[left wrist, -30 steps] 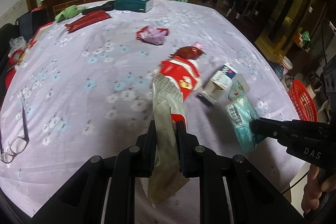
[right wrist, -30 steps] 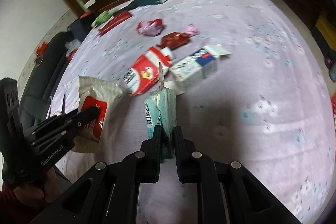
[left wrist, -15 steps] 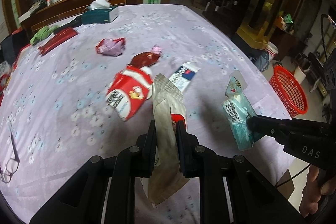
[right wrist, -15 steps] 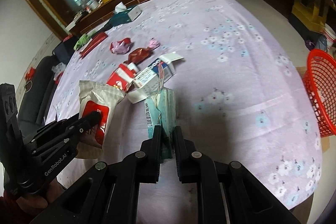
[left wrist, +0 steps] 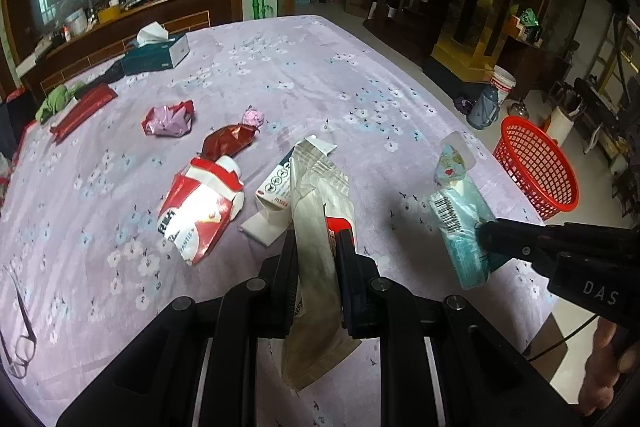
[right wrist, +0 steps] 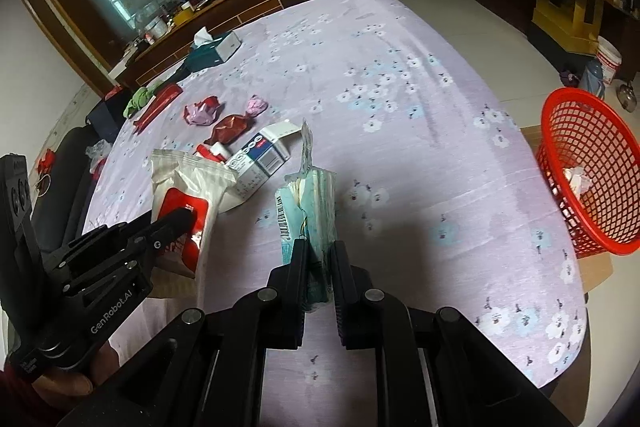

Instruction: Collect trash

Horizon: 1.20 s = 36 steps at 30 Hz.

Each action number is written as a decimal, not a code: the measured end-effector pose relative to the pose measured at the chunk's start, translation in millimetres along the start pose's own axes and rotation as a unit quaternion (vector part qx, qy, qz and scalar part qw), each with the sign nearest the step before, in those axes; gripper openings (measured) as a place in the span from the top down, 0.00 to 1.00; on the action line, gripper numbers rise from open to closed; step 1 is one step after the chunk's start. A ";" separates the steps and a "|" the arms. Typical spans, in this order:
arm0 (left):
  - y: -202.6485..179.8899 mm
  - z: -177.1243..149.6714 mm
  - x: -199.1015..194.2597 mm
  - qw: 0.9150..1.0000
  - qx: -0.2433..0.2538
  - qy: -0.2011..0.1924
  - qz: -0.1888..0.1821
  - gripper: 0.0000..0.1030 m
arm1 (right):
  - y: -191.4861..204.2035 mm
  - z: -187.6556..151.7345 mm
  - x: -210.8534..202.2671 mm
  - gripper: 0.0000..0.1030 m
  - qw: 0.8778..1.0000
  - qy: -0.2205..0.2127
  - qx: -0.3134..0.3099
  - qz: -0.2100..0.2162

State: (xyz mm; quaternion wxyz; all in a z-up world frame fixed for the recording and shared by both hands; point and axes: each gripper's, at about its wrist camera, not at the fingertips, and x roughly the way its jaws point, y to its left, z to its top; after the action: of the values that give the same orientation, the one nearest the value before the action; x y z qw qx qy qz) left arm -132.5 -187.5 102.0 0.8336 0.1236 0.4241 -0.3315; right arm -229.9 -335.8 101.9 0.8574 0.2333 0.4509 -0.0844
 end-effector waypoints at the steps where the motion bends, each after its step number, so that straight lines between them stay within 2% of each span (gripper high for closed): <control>1: -1.0 1.0 0.7 1.000 0.002 -0.001 0.001 0.83 | -1.8 0.5 -1.0 0.88 1.000 -0.001 0.001 -0.001; 14: -19.0 9.0 4.2 1.000 0.024 -0.010 0.009 0.83 | -15.4 3.0 -9.5 0.88 1.000 -0.007 0.007 -0.012; 36: -38.1 12.7 6.9 0.999 0.046 -0.013 -0.001 0.83 | -28.3 -0.8 -23.2 0.88 0.999 -0.019 0.025 -0.021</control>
State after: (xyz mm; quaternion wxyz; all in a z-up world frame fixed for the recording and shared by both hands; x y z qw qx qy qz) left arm -146.7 -225.3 107.2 0.8323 0.1571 0.3975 -0.3529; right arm -254.0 -361.8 111.2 0.8576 0.2430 0.4377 -0.1180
